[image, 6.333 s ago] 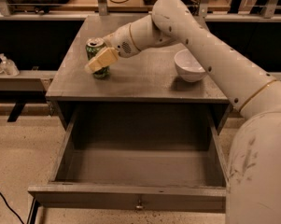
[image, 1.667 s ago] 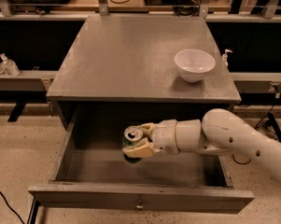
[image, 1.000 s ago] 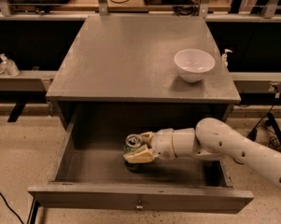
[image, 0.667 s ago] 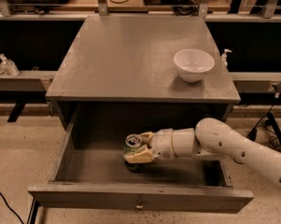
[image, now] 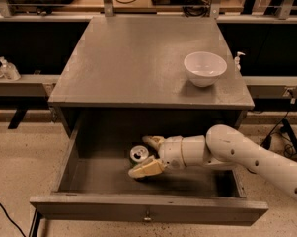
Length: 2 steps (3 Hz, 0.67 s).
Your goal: Place green can into top drawer
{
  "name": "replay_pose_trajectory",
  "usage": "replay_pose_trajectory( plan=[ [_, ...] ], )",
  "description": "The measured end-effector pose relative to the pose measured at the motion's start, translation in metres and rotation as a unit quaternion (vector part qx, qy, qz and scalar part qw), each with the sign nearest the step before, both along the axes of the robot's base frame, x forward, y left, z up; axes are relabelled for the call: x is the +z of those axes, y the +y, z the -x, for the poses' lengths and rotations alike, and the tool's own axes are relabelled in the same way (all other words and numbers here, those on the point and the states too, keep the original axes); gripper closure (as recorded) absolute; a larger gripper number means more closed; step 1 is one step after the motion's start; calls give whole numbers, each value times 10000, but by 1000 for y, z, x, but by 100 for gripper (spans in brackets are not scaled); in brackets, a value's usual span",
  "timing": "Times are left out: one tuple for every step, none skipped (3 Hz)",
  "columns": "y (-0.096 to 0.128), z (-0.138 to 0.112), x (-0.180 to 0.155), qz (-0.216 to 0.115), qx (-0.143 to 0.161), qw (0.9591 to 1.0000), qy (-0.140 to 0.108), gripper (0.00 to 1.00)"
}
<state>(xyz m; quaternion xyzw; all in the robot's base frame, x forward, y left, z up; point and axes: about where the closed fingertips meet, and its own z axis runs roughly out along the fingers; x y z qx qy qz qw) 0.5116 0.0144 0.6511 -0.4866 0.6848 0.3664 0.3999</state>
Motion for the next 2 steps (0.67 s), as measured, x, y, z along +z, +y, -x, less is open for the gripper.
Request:
replay_pose_trajectory(
  plan=[
    [7,4,24,-437,170,9988,-120,0],
    [4,13,62,-795,298,9956,-394,0]
  ],
)
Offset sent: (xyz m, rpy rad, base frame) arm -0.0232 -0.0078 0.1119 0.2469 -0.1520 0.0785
